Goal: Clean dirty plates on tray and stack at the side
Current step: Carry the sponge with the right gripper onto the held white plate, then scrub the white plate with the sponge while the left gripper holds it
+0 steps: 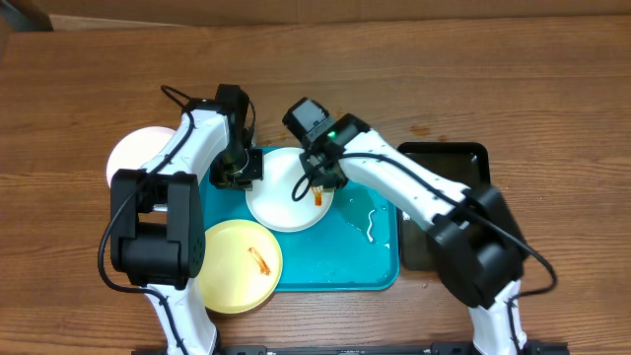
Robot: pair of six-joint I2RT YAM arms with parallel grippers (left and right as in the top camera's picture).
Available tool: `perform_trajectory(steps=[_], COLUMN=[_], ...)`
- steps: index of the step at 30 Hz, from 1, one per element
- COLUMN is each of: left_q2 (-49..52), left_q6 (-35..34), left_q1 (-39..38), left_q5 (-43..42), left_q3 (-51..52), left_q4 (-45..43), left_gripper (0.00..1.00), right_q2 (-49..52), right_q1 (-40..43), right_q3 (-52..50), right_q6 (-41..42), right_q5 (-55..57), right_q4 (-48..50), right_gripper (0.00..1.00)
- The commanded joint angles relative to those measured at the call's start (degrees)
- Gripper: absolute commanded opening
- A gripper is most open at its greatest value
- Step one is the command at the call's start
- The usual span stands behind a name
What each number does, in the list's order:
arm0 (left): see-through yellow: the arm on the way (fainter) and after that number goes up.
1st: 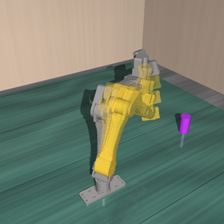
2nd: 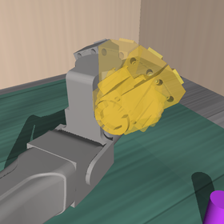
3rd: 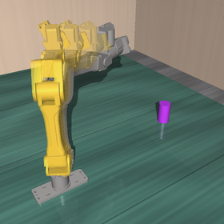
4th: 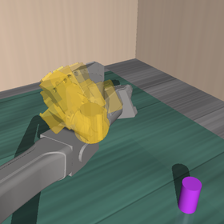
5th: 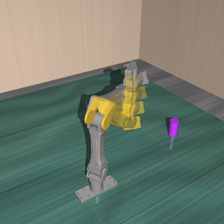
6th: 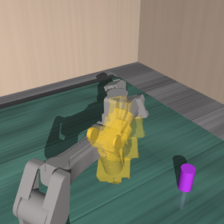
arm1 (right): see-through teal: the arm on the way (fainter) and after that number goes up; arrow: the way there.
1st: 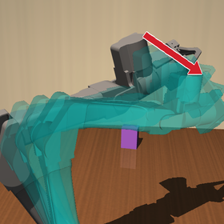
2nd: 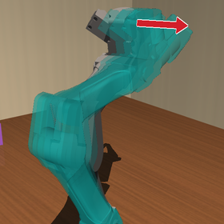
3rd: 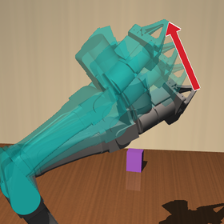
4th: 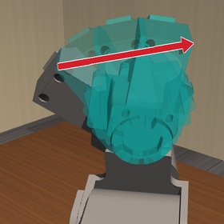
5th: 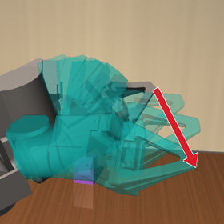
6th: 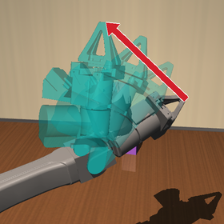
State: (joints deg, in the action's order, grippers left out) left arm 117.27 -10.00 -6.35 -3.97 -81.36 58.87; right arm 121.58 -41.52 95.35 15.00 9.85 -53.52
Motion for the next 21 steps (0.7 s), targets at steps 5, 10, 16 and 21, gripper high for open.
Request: perform_trajectory(steps=[5,10,16,21], left_q2=[0.61,0.61,0.61,0.61], left_q6=[-2.27,-2.27,-2.47,-2.49], left_q1=[0.74,0.70,1.09,1.09], left_q5=[4.39,4.42,4.42,4.39], left_q3=[0.22,0.22,0.22,0.22], left_q4=[-1.05,-1.03,-0.70,-0.83], left_gripper=[0.04,0.04,0.04,0.04], right_q2=[2.60,2.99,5.09,7.04], right_q1=[-2.69,-2.89,-2.49,-2.51], right_q3=[1.05,0.35,-1.22,-1.22], right_q6=[2.47,3.96,5.01,5.05], right_q5=[1.09,1.51,1.49,0.33], right_q4=[0.66,0.50,1.29,0.15], right_gripper=[0.04,0.04,0.04,0.04])
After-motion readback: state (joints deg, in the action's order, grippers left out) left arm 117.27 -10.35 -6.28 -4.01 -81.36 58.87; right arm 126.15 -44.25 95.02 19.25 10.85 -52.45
